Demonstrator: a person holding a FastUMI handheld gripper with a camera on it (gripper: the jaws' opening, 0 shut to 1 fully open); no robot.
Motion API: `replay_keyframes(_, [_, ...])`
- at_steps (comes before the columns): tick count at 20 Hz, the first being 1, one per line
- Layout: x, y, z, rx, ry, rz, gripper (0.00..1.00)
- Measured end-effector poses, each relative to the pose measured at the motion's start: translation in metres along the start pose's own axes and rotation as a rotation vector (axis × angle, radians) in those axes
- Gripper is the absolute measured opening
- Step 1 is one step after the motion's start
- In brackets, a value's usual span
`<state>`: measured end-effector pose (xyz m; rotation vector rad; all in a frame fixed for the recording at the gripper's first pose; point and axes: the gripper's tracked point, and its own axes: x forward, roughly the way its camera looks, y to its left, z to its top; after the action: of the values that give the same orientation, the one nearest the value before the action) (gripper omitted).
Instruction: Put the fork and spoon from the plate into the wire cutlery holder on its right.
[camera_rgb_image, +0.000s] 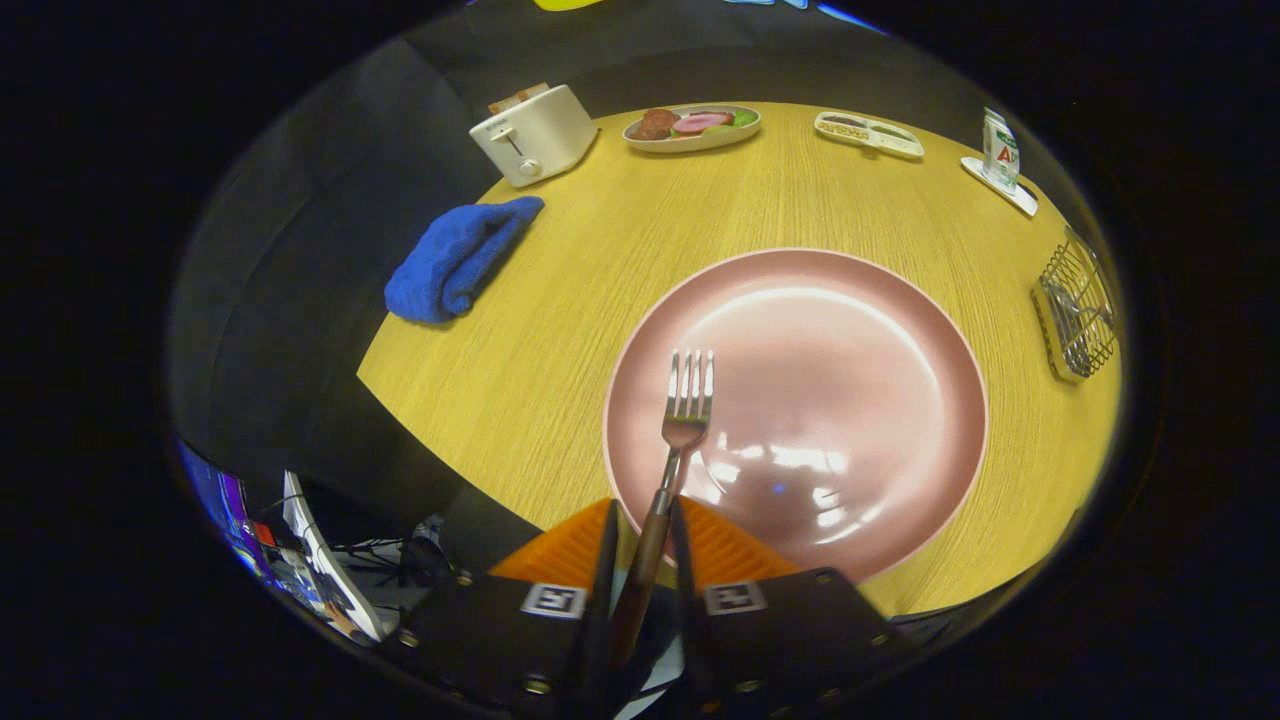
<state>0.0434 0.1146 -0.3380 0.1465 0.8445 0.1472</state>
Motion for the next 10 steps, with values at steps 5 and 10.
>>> replay_keyframes(5, [-0.002,0.0,0.005,-0.047,-0.006,-0.001,0.08])
replay_keyframes(10, [-0.006,-0.005,0.012,-0.006,-0.015,0.017,0.08])
